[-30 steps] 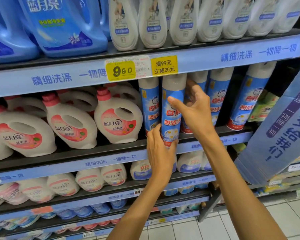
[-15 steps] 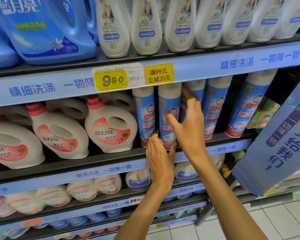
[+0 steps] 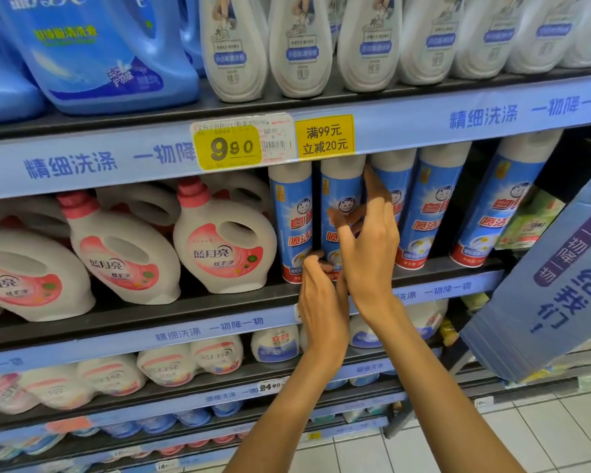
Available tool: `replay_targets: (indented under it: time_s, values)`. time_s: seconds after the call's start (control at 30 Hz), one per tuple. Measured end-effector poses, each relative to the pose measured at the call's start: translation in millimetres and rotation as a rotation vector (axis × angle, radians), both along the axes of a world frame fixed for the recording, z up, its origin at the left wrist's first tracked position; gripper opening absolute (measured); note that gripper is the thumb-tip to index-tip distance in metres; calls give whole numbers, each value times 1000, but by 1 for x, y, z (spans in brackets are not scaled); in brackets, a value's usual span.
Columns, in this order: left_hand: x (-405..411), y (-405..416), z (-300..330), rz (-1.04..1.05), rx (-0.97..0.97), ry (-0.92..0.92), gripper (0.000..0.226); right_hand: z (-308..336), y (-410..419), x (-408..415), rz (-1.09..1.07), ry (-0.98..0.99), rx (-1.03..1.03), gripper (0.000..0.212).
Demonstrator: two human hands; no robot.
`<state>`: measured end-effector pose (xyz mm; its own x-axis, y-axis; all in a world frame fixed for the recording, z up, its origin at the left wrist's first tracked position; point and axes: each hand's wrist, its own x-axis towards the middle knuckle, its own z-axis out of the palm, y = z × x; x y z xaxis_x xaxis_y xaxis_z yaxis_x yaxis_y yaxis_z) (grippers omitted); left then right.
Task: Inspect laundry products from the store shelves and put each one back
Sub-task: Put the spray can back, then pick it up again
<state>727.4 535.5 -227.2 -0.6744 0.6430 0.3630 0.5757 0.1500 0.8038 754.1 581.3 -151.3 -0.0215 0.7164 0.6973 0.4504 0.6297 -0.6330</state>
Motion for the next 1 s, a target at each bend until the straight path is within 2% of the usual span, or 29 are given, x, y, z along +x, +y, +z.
replay_targets:
  time_s: [0.1,0.2,0.3,0.4,0.53,0.63,0.9,1.0]
  values:
    - [-2,-13,-1,15,104,19,42,1,-8,-1,5,61,76,29]
    - [-9,-21,2,121,210,61,48,6,-18,-10,59,60,213,37]
    - [-17,-25,6,157,213,52,46,24,-24,-28,67,-95,248,30]
    - [-22,-30,7,93,189,-18,39,41,-27,-43,-34,-269,207,42]
    - [-29,-37,6,65,159,-51,41,48,-27,-50,-144,-339,169,45]
    - [-32,-41,7,69,164,-68,37,51,-25,-51,-144,-283,178,48]
    - [-39,-44,6,35,178,-88,43,39,-34,-50,-66,3,173,32]
    - [-39,-45,5,16,189,-91,47,36,-39,-45,35,111,112,40]
